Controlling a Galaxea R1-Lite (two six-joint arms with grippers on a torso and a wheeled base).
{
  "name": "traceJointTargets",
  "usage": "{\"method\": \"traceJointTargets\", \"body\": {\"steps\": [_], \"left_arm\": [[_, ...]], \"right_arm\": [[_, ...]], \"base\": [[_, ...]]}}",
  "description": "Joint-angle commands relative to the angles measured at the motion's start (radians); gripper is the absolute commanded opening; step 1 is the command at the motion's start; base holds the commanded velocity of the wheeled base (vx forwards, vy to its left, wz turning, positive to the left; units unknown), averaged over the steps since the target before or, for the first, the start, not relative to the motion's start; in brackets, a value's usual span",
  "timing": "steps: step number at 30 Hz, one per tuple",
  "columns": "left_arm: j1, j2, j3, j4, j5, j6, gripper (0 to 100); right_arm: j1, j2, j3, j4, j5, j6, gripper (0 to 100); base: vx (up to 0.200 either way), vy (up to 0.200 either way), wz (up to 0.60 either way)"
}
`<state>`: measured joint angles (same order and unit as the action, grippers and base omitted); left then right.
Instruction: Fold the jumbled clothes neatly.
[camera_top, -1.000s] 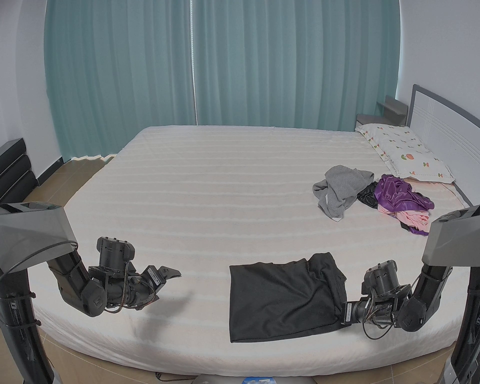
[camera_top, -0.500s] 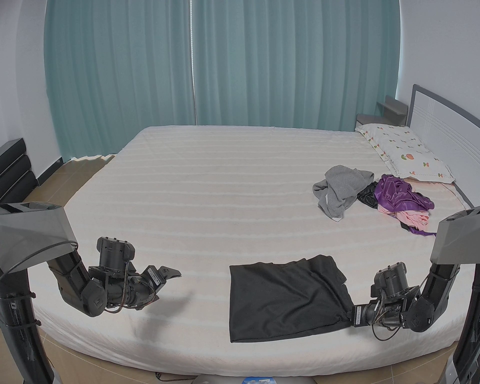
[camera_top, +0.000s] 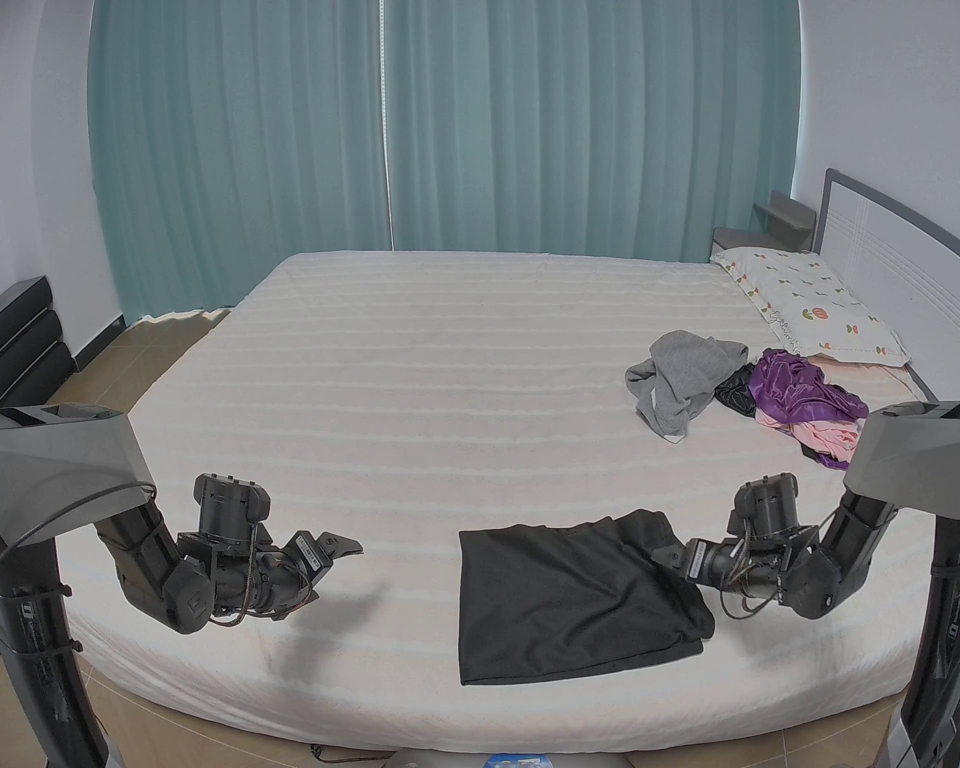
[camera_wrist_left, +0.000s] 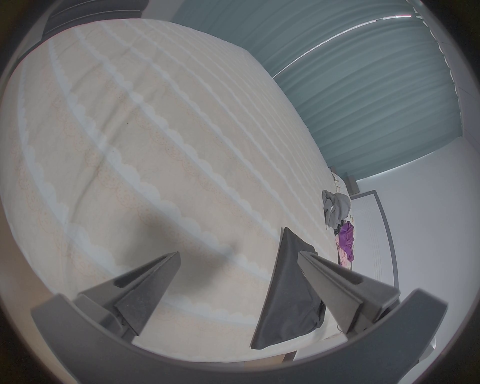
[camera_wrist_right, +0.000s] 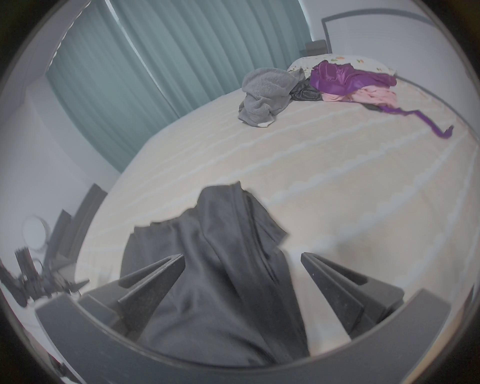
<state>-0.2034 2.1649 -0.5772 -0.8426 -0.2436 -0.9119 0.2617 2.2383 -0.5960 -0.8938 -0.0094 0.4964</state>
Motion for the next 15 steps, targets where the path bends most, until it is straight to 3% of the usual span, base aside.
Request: {"method": "traceJointTargets", "body": {"steps": [1,7,11,15], "left_arm": [[-0.019,0.001,0.002,0.0,0.007,-0.001,100],[-0.071,0.03,-0.007,-0.001,0.104,-0.002,100],[-0.094,0.032,-0.012,0.0,0.107,-0.002,100],[-0.094,0.032,-0.012,0.0,0.109,-0.002,100]], "right_arm": [[-0.006,0.178,-0.194,0.006,0.062,0.114,100],[-0.068,0.23,-0.36,0.072,0.144,0.182,100],[-0.096,0.239,-0.415,0.084,0.158,0.28,100],[-0.098,0.242,-0.433,0.075,0.166,0.289,100]], "base": [[0.0,0.0,0.0],[0.0,0.0,0.0],[0.0,0.0,0.0],[0.0,0.0,0.0]]}}
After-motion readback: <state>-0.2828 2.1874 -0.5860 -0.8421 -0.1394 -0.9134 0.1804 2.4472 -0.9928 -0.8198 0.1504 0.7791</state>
